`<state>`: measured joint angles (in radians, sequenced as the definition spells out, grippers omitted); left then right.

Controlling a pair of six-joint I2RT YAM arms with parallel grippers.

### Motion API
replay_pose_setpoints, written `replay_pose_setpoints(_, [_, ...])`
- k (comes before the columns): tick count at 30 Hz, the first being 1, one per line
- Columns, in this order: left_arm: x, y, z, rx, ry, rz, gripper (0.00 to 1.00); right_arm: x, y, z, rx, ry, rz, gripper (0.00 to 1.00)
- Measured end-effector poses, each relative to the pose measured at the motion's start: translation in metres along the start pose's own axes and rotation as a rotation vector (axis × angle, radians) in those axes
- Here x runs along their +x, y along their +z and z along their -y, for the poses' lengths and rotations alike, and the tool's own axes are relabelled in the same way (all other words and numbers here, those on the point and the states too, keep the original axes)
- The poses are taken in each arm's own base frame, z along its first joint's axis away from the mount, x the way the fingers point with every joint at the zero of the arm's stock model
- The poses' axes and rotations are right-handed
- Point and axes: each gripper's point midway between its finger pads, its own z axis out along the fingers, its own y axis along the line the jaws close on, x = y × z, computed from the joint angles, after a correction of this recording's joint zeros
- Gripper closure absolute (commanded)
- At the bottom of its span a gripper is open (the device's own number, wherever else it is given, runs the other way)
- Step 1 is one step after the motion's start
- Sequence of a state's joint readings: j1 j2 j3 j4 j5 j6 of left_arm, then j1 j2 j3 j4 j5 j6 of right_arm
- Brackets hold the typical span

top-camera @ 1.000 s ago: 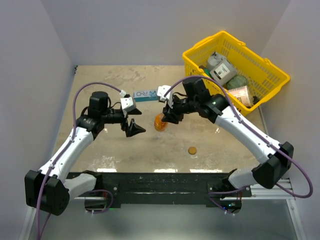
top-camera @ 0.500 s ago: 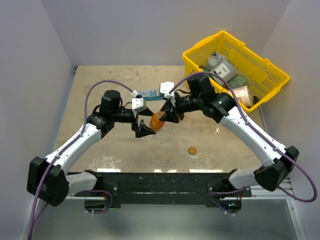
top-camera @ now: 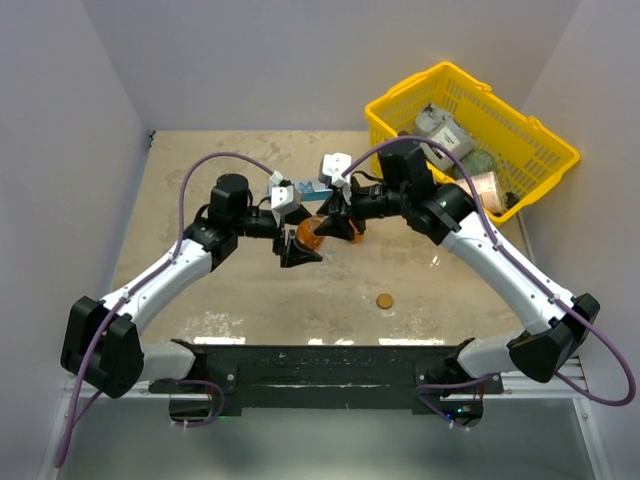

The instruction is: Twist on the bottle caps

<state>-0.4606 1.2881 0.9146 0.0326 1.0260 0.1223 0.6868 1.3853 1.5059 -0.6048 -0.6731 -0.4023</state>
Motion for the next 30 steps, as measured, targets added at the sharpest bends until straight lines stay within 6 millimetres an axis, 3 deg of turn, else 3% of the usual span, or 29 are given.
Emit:
replay_pose_setpoints(4, [-0.002,0.001,0.002,0.02,0.003,0.008,0.21,-0.004,0.001,0.002,0.007,0.008,0.016,0.93])
replay_pose_setpoints(6, [-0.003,0.001,0.003,0.028,0.006,0.009,0.36,-0.006,0.001,0.002,0.01,0.009,0.023,0.93])
replay_pose_setpoints(8, [-0.003,0.001,0.005,0.044,0.023,0.012,0.46,-0.007,0.002,0.003,0.014,0.015,0.029,0.88])
replay_pose_setpoints(9, [-0.003,0.002,0.006,0.048,0.03,0.011,0.49,-0.007,0.002,0.004,0.017,0.021,0.033,0.84])
replay_pose_setpoints(10, [-0.002,0.002,0.007,0.051,0.031,0.009,0.53,-0.007,0.002,0.005,0.019,0.027,0.033,0.69])
replay_pose_setpoints(11, [-0.002,0.002,0.008,0.056,0.04,0.009,0.61,-0.007,0.002,0.006,0.024,0.036,0.033,0.64])
replay_pose_setpoints(14, [0.001,0.002,0.007,0.048,0.05,-0.002,0.67,-0.004,0.0,0.008,0.042,0.05,0.02,0.49])
replay_pose_setpoints(16, [0.005,0.001,0.007,0.038,0.054,-0.019,0.76,0.001,-0.002,0.01,0.054,0.052,0.003,0.41])
replay_pose_setpoints(18, [0.012,-0.001,0.005,0.016,0.049,-0.046,0.84,0.004,-0.012,0.012,0.08,0.056,-0.013,0.39])
replay_pose_setpoints(22, [0.026,-0.008,-0.003,-0.06,0.06,-0.111,0.97,0.006,-0.057,0.028,0.191,0.021,-0.012,0.39])
replay_pose_setpoints(24, [0.031,-0.014,-0.007,-0.103,0.08,-0.139,1.0,0.019,-0.076,0.027,0.227,-0.019,-0.044,0.41])
replay_pose_setpoints(26, [0.036,-0.02,-0.009,-0.14,0.099,-0.167,1.0,0.045,-0.078,0.014,0.19,-0.068,-0.117,0.47])
replay_pose_setpoints(27, [0.039,-0.022,-0.01,-0.153,0.106,-0.178,1.0,0.06,-0.074,0.008,0.159,-0.076,-0.159,0.5])
replay_pose_setpoints(30, [0.046,-0.029,-0.012,-0.181,0.13,-0.219,1.0,0.126,-0.061,-0.015,0.023,-0.107,-0.33,0.48])
